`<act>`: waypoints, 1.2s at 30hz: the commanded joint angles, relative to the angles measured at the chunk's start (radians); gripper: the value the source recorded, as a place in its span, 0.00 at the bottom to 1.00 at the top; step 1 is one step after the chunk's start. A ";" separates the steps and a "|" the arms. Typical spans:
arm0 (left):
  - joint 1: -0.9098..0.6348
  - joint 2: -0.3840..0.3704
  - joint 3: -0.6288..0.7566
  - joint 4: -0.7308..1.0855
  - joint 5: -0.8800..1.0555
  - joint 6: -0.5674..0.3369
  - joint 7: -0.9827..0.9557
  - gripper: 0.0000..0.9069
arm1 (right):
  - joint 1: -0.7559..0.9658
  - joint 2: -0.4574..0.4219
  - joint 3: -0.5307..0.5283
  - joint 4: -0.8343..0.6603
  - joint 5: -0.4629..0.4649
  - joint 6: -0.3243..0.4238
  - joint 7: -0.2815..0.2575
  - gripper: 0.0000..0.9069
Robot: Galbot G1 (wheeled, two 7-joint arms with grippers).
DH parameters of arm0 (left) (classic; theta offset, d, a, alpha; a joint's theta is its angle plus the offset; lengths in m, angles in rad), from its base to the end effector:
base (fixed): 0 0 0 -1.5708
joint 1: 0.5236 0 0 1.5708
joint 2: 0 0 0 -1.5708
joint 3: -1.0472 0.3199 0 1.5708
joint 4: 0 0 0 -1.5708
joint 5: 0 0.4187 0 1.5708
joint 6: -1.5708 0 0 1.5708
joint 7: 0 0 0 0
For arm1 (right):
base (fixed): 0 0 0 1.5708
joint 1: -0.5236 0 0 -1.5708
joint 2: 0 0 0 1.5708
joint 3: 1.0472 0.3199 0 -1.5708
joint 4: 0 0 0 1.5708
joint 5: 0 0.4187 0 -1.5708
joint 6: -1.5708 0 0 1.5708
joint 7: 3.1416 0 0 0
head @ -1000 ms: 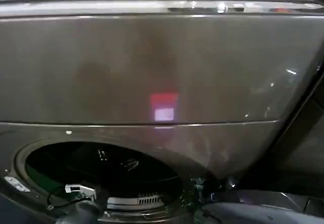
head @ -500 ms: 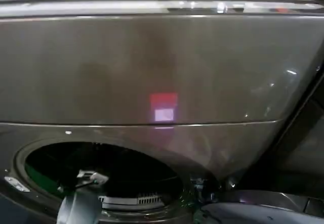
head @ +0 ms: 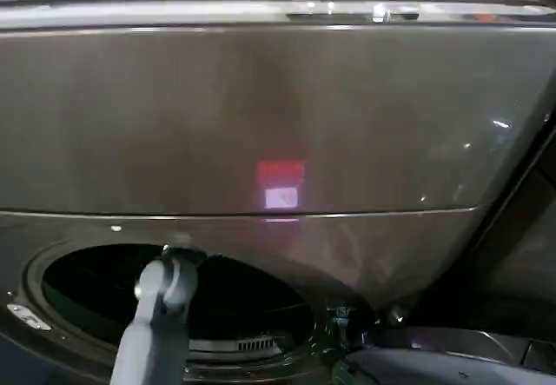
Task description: Grasp the clothes from the dryer.
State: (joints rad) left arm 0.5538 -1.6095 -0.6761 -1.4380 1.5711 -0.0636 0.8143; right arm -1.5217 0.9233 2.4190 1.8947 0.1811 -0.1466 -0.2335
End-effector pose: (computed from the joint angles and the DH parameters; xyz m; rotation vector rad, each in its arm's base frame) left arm 0.5401 0.0485 -0.1382 -0.4154 -2.0471 -1.8582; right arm -0.0769 -0.4126 0.1273 1.5978 1.9763 -1.1132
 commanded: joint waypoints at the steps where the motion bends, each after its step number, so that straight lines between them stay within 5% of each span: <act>1: -0.143 -0.028 -0.058 0.171 0.082 -0.033 0.080 1.00 | 0.001 -0.001 -0.005 0.001 0.000 0.001 -0.001 1.00; 36: -0.426 0.067 0.088 0.825 0.100 0.064 -0.072 1.00 | 0.007 -0.004 -0.024 0.008 -0.005 -0.006 -0.014 1.00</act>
State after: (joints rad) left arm 0.1572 -1.5672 -0.6242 -0.7507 1.6674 -0.0384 0.7716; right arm -1.5131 0.9223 2.3935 1.9024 0.1751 -0.1530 -0.2474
